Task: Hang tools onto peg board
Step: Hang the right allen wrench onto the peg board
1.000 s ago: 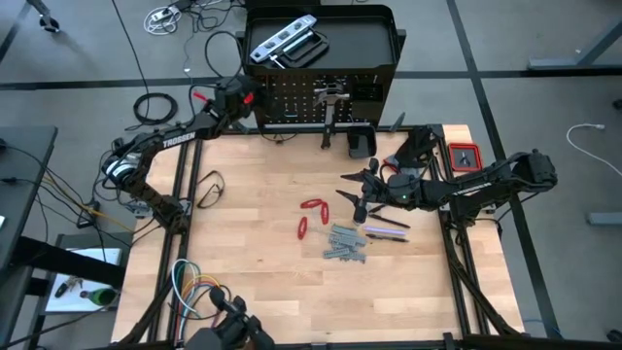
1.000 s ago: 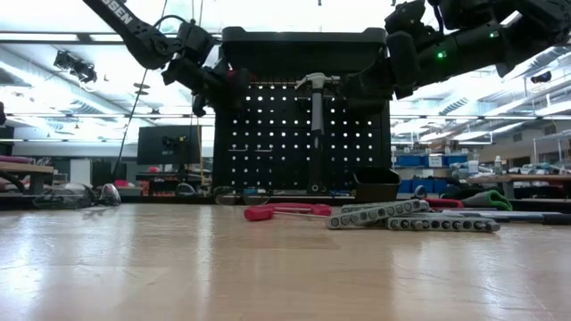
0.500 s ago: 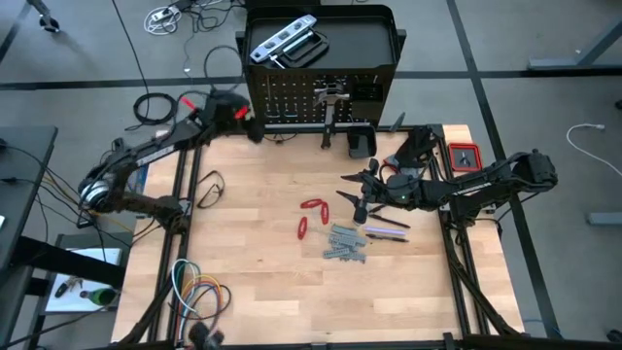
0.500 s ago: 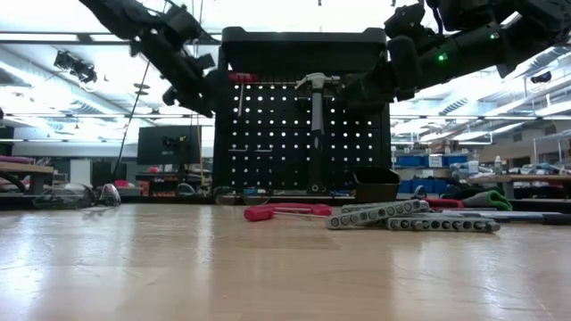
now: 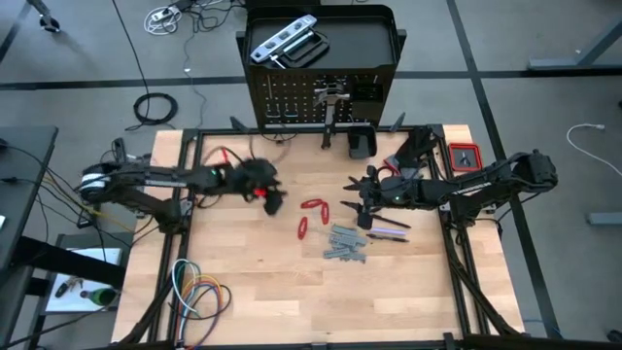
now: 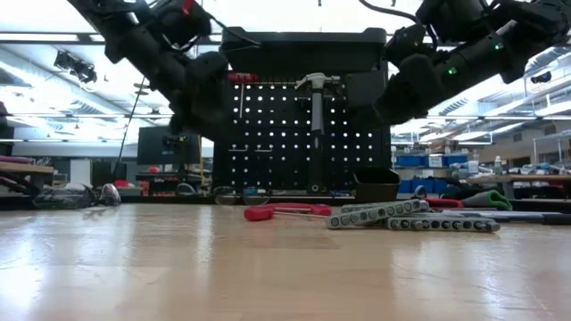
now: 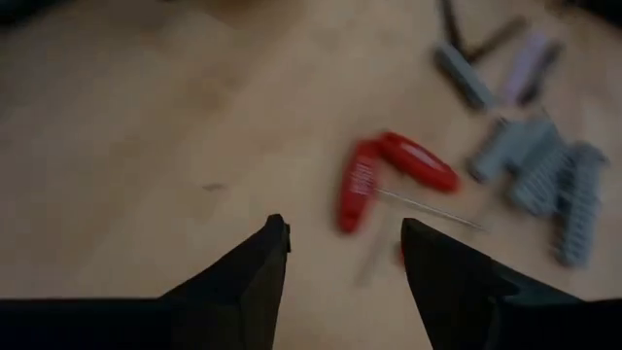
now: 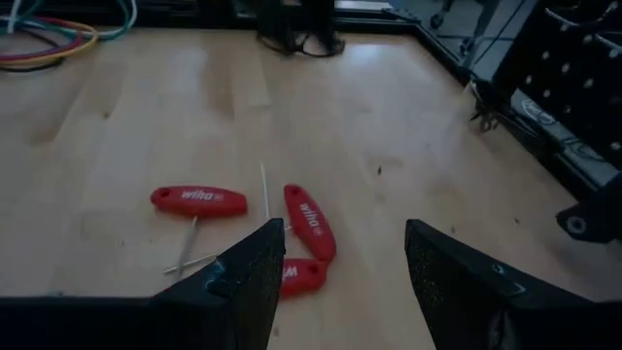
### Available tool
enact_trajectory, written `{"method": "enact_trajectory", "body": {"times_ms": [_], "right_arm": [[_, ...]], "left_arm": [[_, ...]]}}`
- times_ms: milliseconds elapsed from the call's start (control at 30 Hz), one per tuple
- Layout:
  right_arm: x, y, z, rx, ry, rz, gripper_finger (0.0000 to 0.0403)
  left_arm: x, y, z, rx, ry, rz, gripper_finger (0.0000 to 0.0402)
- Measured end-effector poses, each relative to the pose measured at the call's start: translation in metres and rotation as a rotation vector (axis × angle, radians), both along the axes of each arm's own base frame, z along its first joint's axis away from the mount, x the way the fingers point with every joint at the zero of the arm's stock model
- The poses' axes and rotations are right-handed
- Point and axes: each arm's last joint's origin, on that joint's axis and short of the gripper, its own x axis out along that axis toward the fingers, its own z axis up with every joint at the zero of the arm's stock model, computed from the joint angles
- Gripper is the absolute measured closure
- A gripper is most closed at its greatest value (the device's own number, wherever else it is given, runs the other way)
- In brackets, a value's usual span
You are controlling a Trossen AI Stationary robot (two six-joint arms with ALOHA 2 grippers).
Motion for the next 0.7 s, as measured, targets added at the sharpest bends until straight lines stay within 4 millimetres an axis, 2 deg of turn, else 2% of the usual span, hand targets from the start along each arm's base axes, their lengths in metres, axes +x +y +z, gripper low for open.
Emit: {"method": "enact_trajectory", "body": {"times_ms": [100,200,433,600,700], "right_arm": [[0.001,0.000,0.003,-0.013,-0.030,0.005,0.0183],[0.002,-0.002,0.005,-0.015,-0.055,-0.001,0.0183],[0.001,-0.009,0.004,-0.017,-0.042,-0.027,0.0183],[0.001,-0.009,0.004,-0.021,-0.035,-0.019,0.0183],[0.001,-0.009,0.003,-0.025,-0.030,-0.017,0.0183]], "left_arm": [[0.016,-0.014,-0.014,0.001,-0.006,-0.058,0.0199],[0.032,-0.019,-0.025,-0.003,0.021,-0.082,0.0199],[0.063,-0.018,-0.049,0.028,0.121,-0.180,0.0200],[0.074,-0.018,-0.065,0.056,0.231,-0.241,0.0203],[0.079,-0.017,-0.074,0.076,0.276,-0.272,0.0222]]}}
